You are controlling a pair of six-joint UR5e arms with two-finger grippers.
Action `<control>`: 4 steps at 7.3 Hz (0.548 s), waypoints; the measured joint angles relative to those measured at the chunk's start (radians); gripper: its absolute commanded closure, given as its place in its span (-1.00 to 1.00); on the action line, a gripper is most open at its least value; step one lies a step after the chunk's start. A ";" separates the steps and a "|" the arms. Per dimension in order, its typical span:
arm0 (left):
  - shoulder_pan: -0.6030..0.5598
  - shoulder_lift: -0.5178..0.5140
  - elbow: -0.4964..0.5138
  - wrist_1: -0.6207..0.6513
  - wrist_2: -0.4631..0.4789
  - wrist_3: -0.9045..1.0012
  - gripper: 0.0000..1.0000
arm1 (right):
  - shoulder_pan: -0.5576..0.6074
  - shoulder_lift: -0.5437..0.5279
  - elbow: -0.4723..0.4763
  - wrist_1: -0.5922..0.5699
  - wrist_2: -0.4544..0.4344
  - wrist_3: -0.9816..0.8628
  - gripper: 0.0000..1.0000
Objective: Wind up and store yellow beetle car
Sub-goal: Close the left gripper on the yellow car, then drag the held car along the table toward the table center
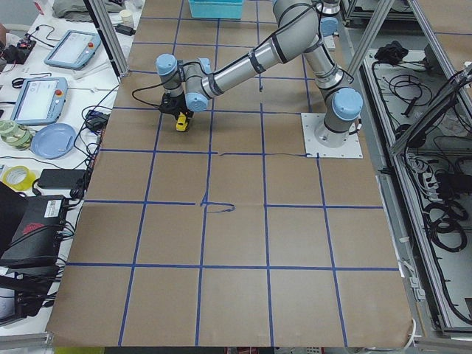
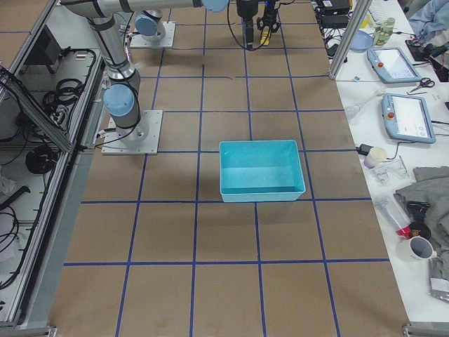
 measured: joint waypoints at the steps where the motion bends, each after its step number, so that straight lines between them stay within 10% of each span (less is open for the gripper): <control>1: 0.000 0.007 -0.001 -0.003 0.000 0.000 1.00 | 0.001 0.000 0.000 0.000 0.000 0.000 -1.00; 4: 0.001 0.023 -0.003 -0.005 -0.001 -0.064 1.00 | 0.001 0.000 0.000 0.000 0.000 0.000 -1.00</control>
